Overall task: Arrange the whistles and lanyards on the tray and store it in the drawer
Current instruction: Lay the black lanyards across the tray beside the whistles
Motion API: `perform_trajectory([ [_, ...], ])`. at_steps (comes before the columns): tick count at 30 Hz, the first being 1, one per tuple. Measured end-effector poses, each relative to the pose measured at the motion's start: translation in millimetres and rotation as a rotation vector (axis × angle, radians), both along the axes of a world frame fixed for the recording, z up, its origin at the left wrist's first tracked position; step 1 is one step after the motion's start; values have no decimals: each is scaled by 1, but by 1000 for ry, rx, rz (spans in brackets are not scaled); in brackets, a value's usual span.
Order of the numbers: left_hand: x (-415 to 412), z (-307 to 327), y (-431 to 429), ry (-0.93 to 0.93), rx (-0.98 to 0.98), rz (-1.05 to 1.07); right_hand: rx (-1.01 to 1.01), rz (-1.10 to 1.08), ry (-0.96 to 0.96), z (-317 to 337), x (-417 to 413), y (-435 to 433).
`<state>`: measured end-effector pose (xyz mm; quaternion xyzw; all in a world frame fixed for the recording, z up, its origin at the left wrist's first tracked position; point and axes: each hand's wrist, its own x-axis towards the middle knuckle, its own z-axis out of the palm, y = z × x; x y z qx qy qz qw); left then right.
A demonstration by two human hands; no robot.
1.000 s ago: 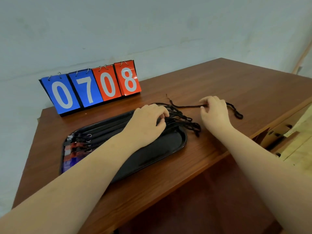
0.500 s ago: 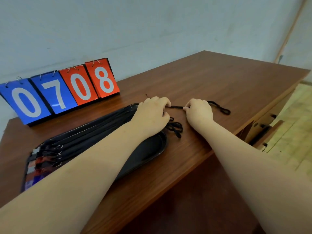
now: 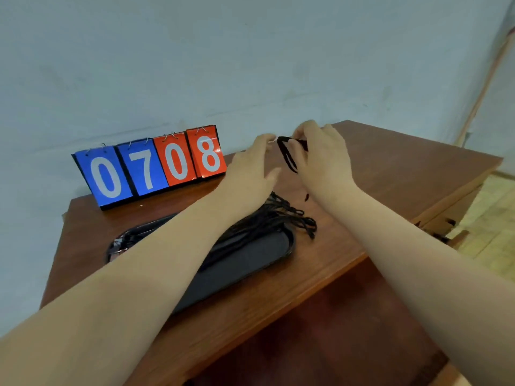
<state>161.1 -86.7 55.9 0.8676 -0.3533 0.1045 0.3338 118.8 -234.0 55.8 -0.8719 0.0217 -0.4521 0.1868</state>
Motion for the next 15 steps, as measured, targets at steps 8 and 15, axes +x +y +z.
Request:
perform_trajectory([
  [8, -17, 41, 69, -42, -98, 73, -184, 242, -80, 36, -22, 70],
  [15, -48, 41, 163, 93, -13, 14, -331, 309, -50, 34, -25, 92],
])
